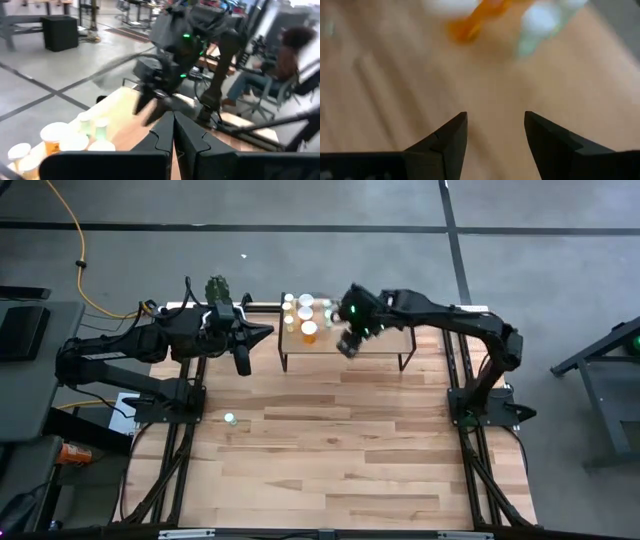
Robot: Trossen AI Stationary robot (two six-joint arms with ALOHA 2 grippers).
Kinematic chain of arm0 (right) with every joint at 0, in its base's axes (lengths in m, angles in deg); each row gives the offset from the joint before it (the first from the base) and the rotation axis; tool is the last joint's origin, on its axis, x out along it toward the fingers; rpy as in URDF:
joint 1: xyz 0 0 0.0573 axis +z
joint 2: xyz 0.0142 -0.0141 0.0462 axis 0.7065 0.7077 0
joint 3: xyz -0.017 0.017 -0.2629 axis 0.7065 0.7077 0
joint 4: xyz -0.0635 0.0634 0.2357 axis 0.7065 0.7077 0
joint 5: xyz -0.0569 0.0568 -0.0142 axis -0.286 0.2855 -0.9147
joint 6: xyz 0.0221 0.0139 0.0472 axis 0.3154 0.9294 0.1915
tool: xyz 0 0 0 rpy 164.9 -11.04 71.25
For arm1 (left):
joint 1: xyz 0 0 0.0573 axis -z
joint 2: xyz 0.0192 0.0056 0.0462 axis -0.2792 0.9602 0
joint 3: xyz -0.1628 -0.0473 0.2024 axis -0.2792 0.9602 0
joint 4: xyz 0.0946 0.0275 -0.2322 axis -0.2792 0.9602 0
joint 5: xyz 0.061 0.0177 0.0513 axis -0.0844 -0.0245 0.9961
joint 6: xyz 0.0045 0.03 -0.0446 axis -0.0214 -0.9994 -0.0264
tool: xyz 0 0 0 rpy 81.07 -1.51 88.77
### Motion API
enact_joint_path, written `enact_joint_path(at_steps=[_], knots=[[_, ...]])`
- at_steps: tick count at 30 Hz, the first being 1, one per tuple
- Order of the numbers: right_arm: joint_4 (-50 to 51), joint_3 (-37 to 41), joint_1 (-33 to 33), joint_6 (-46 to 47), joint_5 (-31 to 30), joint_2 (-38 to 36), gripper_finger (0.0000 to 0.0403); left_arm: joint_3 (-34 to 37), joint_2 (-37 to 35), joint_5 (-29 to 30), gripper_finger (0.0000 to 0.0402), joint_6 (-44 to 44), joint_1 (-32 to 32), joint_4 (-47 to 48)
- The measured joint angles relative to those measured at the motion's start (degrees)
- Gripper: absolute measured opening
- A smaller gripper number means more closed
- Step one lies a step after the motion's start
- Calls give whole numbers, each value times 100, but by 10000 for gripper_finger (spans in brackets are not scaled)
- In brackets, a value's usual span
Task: Pick and place medicine bottles onto shelf by color
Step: Align the blue pill bottle with the other blue pill bottles on the shelf
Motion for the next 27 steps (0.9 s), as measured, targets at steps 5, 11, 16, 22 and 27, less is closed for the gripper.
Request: enact_joint_path(at_steps=[5, 11, 16, 22, 27], knots=[[-71, 1141, 831, 4, -106, -834, 188, 4, 0, -267, 0, -627, 182, 13], [-2369, 3744, 1894, 1841, 66, -2569, 188, 841, -176, -102, 0, -402, 864, -643], [-4814, 4818, 2470, 2507, -544, -3455, 188, 2443, -375, 450, 0, -180, 1642, -3030], [-5851, 5181, 2596, 2344, -1205, -3744, 188, 3311, -479, 708, 0, -483, 2020, -4193], [-5898, 5182, 2592, 2124, -1148, -3743, 188, 3309, -485, 699, 8, -578, 1911, -4068]])
